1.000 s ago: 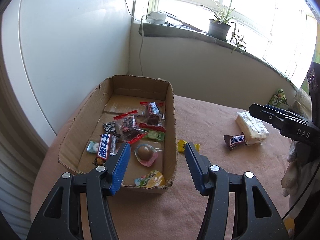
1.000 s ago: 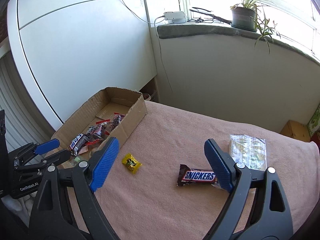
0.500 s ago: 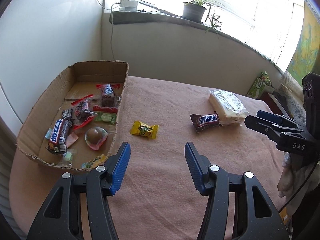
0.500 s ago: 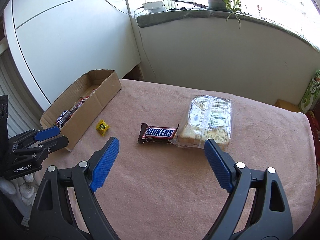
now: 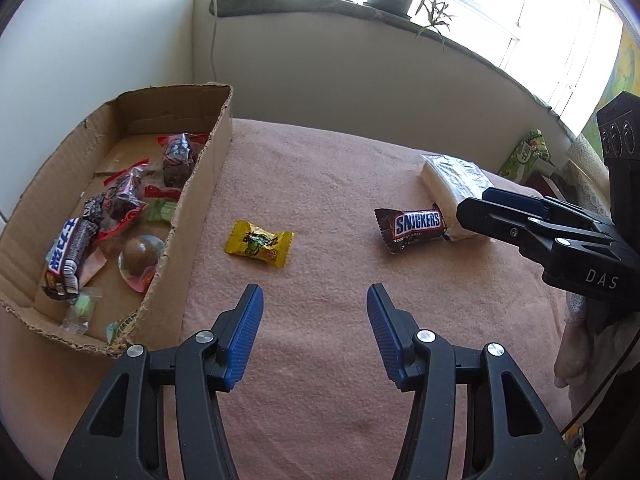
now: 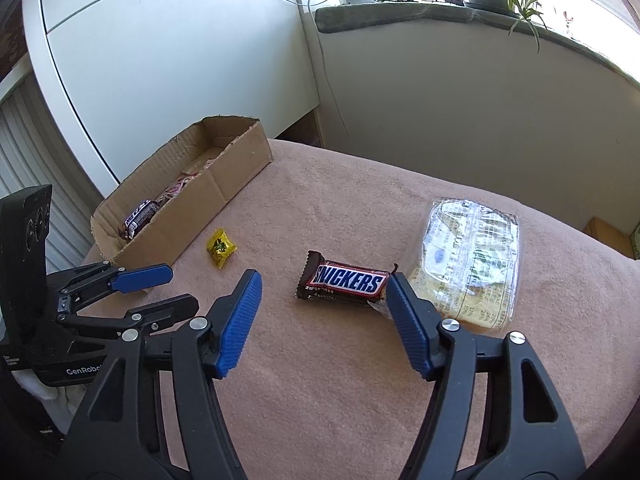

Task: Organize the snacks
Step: 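Withdraw both tools from the box back over the remaining snacks, then grasp the clear-wrapped bread loaf between both tools from opposite sides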

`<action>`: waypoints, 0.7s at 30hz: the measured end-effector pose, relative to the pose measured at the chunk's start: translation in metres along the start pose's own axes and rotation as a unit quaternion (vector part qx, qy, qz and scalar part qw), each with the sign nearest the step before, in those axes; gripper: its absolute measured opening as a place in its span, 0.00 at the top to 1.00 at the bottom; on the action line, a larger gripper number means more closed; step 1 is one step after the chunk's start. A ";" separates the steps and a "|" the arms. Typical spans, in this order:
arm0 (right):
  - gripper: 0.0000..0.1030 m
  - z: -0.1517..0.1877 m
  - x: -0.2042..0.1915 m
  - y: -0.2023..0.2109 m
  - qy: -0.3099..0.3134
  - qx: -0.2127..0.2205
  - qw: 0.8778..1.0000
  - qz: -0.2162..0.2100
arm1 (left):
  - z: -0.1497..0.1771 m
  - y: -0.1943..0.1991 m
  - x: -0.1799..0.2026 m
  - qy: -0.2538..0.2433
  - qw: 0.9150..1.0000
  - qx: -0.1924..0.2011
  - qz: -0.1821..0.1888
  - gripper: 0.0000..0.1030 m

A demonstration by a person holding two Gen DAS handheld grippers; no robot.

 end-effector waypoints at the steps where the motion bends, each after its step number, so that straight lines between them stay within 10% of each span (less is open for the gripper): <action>1: 0.34 -0.002 0.002 0.000 0.001 0.002 1.000 0.005 | -0.001 -0.001 0.001 0.000 1.000 0.000 0.001 0.52; 21: 0.14 0.008 0.118 0.034 -0.180 0.048 0.982 0.026 | -0.058 -0.031 0.102 -0.033 0.991 -0.010 0.129 0.41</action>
Point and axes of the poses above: each gripper's, at about its wrist camera, not at the fingertips, and y roughly against the way its jaws point, x to its right, z to its underside, the point moved 7 cm from there along -y, roughly the way its jaws point, and after that the axes turned 12 degrees about -z, right-handed, at the moved point
